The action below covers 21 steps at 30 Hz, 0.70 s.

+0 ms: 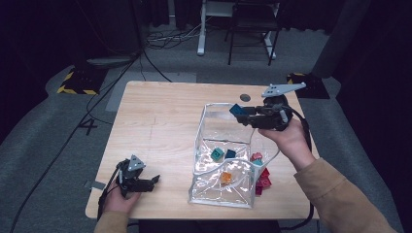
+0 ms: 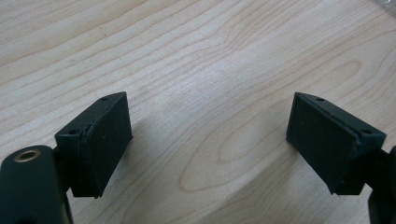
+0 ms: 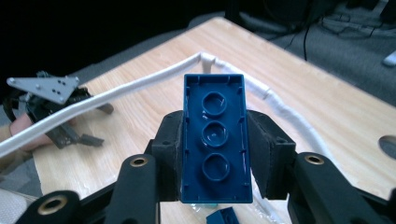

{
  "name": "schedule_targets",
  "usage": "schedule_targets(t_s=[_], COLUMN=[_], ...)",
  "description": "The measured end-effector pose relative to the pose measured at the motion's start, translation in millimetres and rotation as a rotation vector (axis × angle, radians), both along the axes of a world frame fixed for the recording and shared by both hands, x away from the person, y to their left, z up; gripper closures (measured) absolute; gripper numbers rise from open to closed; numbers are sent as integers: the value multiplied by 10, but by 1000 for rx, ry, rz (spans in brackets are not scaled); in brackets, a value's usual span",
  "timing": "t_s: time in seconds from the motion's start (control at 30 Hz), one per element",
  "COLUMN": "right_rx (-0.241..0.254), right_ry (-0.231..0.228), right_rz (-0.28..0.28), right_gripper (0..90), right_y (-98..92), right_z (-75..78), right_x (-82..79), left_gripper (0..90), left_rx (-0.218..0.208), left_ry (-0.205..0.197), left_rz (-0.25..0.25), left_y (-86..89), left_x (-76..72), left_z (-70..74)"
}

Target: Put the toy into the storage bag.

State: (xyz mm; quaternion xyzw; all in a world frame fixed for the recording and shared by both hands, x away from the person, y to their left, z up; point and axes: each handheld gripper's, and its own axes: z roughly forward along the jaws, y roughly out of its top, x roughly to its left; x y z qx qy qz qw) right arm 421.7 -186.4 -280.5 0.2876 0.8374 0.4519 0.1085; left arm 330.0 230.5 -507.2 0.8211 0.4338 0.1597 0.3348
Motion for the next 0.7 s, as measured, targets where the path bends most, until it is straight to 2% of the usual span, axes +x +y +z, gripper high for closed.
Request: schedule_targets(t_s=[0.2, 0.27, 0.37, 0.5, 0.57, 0.7], right_rx=[-58, -93, -155, -199, -220, -255], right_ry=[42, 60, 105, 146, 198, 255], right_rz=[13, 12, 23, 37, 55, 78], right_gripper=[588, 588, 588, 588, 588, 588], right_y=[193, 257, 358, 440, 491, 554], right_z=[-114, -152, -232, -308, -357, -421], right_x=[33, 48, 89, 115, 129, 131], left_gripper=[144, 144, 144, 144, 144, 144], left_rx=[1, -2, 0, -2, -2, 0], left_ry=[-2, -2, -2, -3, -2, -2], left_rz=[0, 0, 1, 0, 0, 1], left_y=[0, 0, 0, 1, 1, 0], left_x=[4, 4, 4, 4, 4, 4], left_z=[0, -2, -1, -2, -2, -1])
